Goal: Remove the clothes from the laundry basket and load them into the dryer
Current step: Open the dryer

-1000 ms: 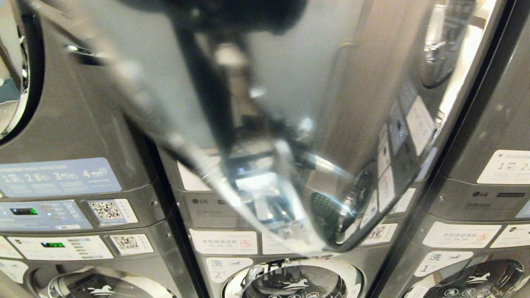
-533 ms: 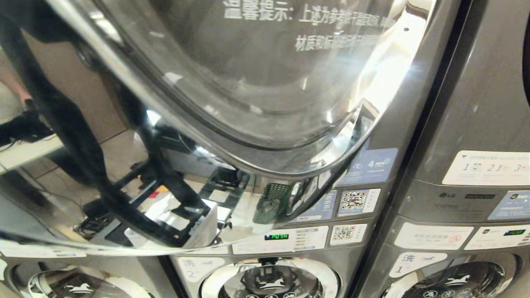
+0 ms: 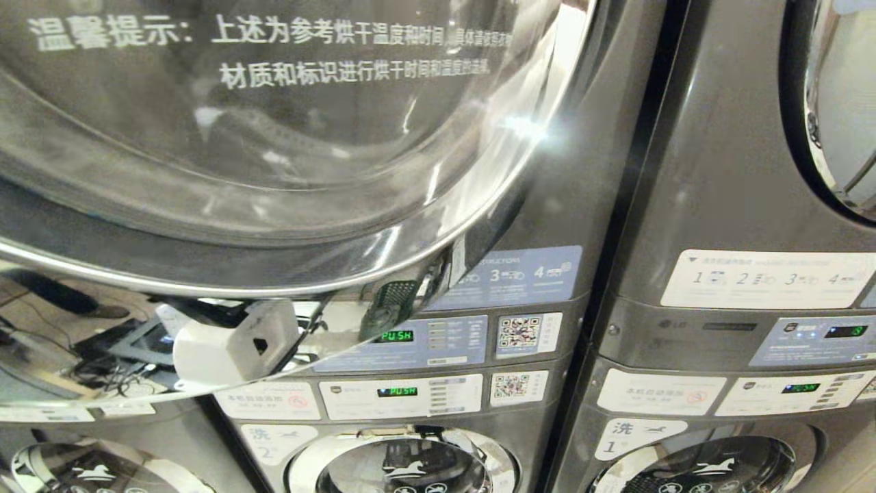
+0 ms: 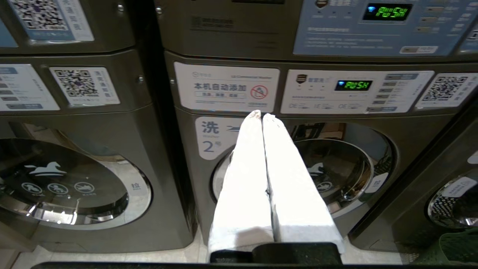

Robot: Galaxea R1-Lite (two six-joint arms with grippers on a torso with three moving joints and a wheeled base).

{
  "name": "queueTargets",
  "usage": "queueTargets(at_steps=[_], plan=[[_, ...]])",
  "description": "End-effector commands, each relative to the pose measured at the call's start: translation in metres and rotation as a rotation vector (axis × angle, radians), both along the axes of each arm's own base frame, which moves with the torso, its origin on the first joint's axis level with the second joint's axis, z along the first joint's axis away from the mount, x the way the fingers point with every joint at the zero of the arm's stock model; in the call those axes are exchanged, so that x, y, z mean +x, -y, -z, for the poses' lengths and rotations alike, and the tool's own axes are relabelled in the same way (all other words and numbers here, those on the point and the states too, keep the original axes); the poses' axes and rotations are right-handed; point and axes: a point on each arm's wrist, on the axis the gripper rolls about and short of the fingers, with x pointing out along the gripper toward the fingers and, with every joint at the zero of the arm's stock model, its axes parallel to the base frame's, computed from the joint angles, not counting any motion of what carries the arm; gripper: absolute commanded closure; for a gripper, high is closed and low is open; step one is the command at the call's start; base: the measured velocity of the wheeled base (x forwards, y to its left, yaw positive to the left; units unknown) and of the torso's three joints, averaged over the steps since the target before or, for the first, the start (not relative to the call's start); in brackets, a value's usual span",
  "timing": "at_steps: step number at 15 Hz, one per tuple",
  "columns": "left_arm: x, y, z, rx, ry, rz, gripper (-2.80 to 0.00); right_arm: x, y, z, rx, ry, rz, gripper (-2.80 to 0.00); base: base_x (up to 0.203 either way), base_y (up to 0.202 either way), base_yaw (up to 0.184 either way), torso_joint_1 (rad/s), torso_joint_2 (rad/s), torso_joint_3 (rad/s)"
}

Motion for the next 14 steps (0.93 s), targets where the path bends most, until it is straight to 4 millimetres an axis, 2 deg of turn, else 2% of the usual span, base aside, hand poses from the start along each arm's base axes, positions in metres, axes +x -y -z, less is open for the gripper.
queueTargets(at_steps=[1,8,14], plan=[[0.0000,0.0000,0.0000,0.000,0.000,-0.001,0.00,0.0000,0.0000,-0.0003,-0.001,0.001,0.000,0.00,0.000,-0.193,-0.001,-0.002,0.00,0.002],[0.0000,0.0000,-0.0001,-0.001,0.001,-0.001,0.00,0.0000,0.0000,-0.0001,-0.001,-0.001,0.000,0.00,0.000,-0.180,0.003,0.002,0.00,0.003],[0.0003,0.0000,0.0000,-0.001,0.004,0.001,0.00,-0.0001,0.0001,-0.0001,0.012,0.001,0.004,0.00,0.000,0.000,0.000,0.003,0.00,0.010]])
